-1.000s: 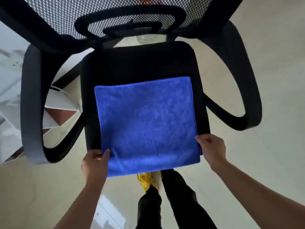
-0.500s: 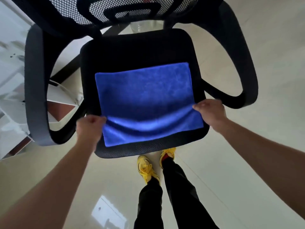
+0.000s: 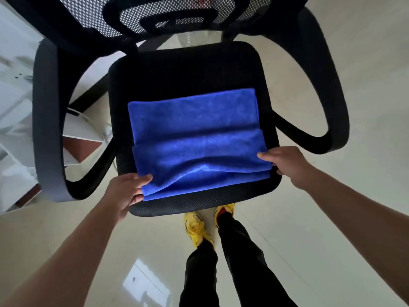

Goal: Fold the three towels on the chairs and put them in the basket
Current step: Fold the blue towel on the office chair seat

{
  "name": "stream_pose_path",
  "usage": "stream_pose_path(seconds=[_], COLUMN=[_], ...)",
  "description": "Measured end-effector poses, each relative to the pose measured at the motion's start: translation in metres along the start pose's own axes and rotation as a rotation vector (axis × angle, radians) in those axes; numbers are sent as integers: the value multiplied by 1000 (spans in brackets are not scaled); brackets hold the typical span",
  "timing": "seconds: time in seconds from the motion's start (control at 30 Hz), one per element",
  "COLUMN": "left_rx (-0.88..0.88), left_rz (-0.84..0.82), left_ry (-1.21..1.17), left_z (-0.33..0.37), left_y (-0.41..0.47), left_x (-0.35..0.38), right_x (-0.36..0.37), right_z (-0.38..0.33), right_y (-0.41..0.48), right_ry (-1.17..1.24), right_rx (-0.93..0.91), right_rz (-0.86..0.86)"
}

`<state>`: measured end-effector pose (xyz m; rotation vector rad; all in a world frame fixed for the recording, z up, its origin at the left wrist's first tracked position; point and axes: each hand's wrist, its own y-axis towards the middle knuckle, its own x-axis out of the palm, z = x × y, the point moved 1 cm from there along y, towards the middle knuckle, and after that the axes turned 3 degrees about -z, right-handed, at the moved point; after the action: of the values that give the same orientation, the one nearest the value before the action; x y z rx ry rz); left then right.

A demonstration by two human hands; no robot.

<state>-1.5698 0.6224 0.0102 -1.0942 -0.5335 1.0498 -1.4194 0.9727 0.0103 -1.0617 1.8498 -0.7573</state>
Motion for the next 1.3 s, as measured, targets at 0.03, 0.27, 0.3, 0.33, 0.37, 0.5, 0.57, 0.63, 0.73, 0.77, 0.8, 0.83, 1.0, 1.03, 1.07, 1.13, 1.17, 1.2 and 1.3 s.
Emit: stream_pose_path(seconds=[0.03, 0.27, 0.3, 0.33, 0.37, 0.5, 0.57, 0.63, 0.73, 0.77, 0.8, 0.83, 1.0, 1.03, 1.07, 1.13, 1.17, 1.2, 1.3], left_rx=[35, 200, 203, 201, 186, 96, 69, 37, 10, 16, 8, 30, 29, 32, 36, 43, 48, 46, 20], left_rz=[20, 93, 96, 98, 95, 50, 24, 36, -22, -40, -30, -46, -105, -114, -119, -133, -137, -150, -174], left_ry=[8, 10, 16, 22, 32, 113, 166, 207, 320, 319, 319, 321, 454, 477, 476, 413, 354, 284, 292], left_z=[-5, -22, -26, -32, -39, -61, -66, -75, -157, -157, -159, -159, -140, -139, -138, -139, -139, -141, -145], left_y=[-2, -22, -26, -29, -30, -27, -26, -25, -13, -7, -5, -5, 0, -2, -2, -1, 1, 1, 1], left_x=[0, -12, -12, -12, -10, -7, -5, -10, 3, 2, -1, -3, -18, -19, -22, -21, -19, -15, -7], right_x=[-1, -7, -8, -7, -6, -4, -5, -1, 28, 31, 32, 31, 16, 14, 12, 12, 15, 17, 18], right_z=[3, 0, 7, 15, 25, 55, 58, 62, 156, 153, 155, 149, 135, 134, 132, 130, 130, 132, 138], right_y=[-4, -36, -39, -43, -44, -45, -41, -45, -50, -48, -44, -45, -37, -37, -36, -31, -28, -25, -24], right_ry=[24, 31, 21, 23, 27, 17, 0, -11, -54, -40, -25, 5, -63, -65, -55, -43, -35, -18, -43], right_rx=[-30, -198, -182, -163, -136, -23, 4, 46, 88, 84, 77, 48, 20, 24, 26, 23, 27, 32, 63], right_rz=[46, 209, 218, 213, 203, 126, 86, 81, 60, 22, 33, 38, 43, 37, 16, -34, -61, -94, -147])
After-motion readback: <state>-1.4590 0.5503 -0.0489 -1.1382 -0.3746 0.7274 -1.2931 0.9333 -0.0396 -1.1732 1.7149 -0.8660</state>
